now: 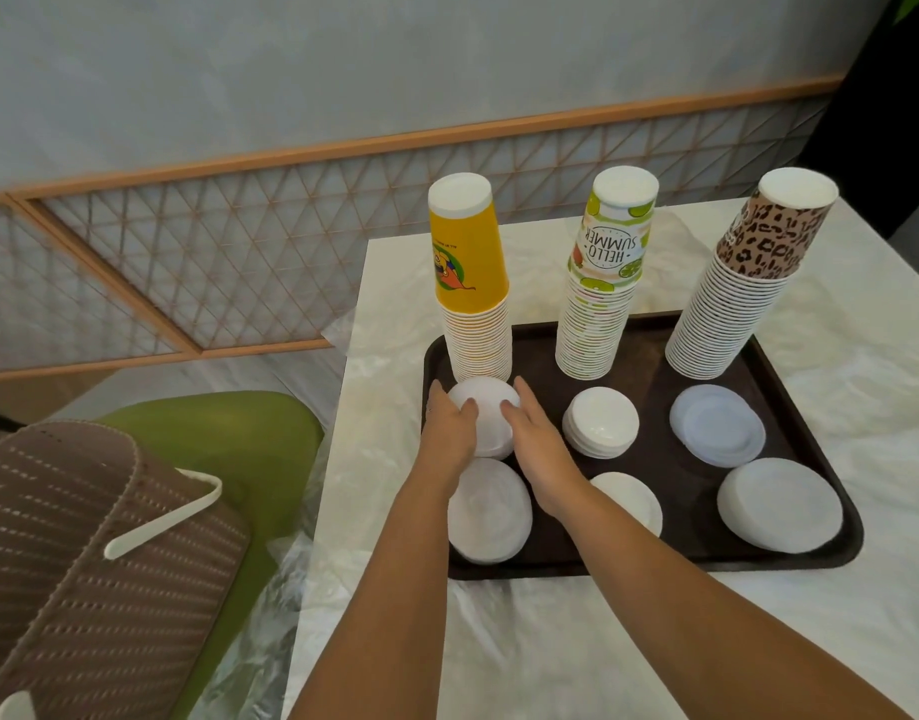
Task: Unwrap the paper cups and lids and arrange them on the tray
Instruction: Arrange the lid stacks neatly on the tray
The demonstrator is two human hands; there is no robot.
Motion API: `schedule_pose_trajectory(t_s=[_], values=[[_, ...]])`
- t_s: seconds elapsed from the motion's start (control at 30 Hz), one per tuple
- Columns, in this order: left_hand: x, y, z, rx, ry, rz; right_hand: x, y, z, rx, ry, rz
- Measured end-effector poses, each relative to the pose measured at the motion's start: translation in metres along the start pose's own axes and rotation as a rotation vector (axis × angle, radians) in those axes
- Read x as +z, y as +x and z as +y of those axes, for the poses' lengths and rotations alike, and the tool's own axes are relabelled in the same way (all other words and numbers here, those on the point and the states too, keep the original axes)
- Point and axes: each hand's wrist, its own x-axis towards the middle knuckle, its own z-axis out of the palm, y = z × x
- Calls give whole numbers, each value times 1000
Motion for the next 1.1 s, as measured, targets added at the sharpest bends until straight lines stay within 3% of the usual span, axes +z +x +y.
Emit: schedule_pose_trajectory(t_s=[0.23, 0.43, 0.53, 0.63, 0.7, 0.87, 1.1], values=[[2, 1, 1, 20, 64, 62, -1, 3, 0, -40, -97, 48], [15, -23, 16, 313, -44, 456, -19, -15, -15, -296, -120, 229], [32, -42, 29, 467, -117, 505, -45, -28, -21, -452, -142, 298], [57, -63, 40, 594, -216, 373, -80, -37, -20, -540, -261, 380], [79, -76, 44, 585, -199, 209, -108, -43, -15, -544, -386, 410], [129, -104, 51, 341, -132, -198, -170, -60, 10, -331, -713, 431], [181, -126, 41, 115, -204, -356, -215, -73, 40, -99, -773, 248]])
